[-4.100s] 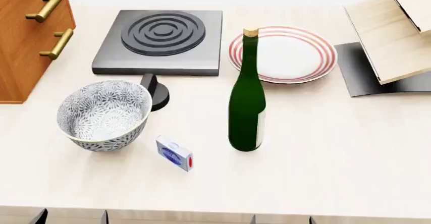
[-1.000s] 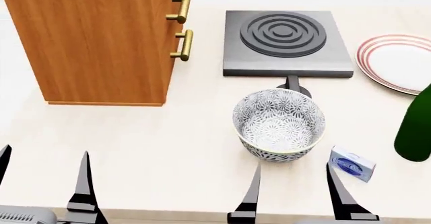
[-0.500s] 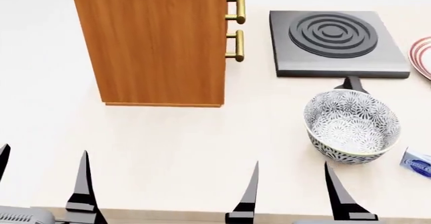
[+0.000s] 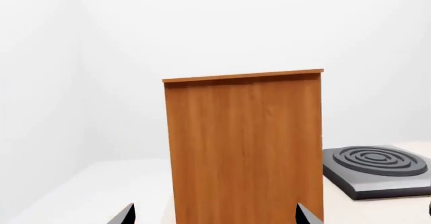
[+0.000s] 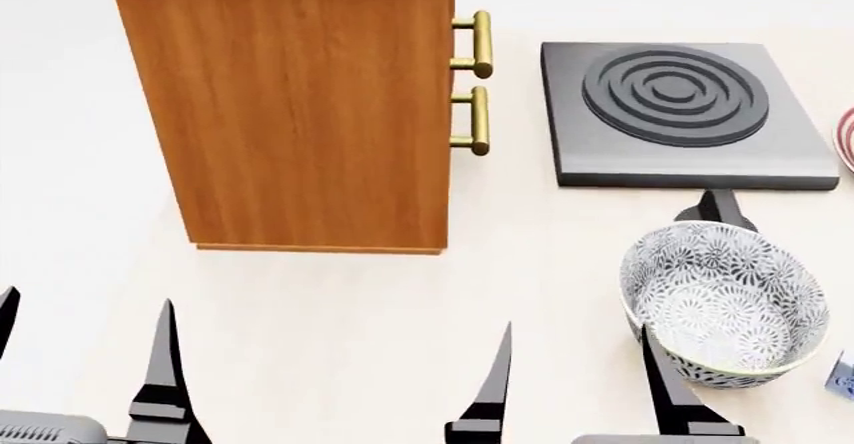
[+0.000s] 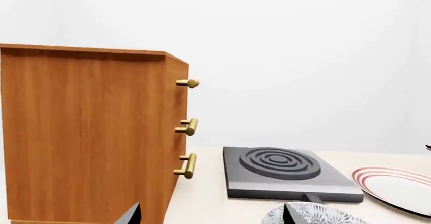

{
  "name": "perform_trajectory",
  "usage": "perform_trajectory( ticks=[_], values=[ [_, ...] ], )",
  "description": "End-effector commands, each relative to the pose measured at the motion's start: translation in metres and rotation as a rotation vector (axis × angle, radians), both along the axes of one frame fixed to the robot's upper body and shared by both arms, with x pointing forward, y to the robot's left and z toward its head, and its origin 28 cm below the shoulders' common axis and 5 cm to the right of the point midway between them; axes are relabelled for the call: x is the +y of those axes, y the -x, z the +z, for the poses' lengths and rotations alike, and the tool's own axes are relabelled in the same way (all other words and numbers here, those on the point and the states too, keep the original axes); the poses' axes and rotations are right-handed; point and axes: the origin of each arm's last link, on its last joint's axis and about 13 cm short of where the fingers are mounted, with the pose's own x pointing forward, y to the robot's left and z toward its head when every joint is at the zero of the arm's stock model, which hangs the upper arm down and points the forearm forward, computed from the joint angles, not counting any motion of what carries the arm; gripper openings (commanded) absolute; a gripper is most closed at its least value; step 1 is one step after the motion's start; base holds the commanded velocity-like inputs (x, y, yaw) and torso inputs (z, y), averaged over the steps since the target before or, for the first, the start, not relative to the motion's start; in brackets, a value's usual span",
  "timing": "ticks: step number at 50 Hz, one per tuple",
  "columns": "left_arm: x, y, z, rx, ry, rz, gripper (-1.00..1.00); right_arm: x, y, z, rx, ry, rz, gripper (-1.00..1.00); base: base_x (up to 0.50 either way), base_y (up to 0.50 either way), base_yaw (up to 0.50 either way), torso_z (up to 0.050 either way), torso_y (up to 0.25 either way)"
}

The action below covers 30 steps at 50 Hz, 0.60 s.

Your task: Put the bowl on the top of the cabinet.

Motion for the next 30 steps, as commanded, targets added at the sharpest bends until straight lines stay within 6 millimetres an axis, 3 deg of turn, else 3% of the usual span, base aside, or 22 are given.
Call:
perform_trajectory(
  ticks=[1,7,19,30],
  values=[
    [0.0000,-0.0006,-0.0006,0.001,0.003,-0.001,1.00,0.0008,-0.0013,-0.0011,0.013,0.014,-0.009,1.00,0.50,0.00,0.00,0.000,0.000],
    [0.0001,-0.0005,-0.0006,0.000,0.004,-0.001,1.00,0.0010,-0.0015,-0.0018,0.012,0.019,-0.010,1.00,0.45,0.00,0.00,0.000,0.000],
    [0.0001,-0.0006,-0.0009,0.001,0.004,0.000,1.00,0.0009,-0.0018,-0.0023,0.014,0.018,-0.008,1.00,0.04,0.00,0.00,0.000,0.000],
    [-0.0003,-0.0003,-0.0010,0.001,0.004,-0.001,1.00,0.0011,-0.0015,-0.0021,0.013,0.013,-0.006,1.00,0.49,0.08,0.00,0.000,0.000]
  ],
)
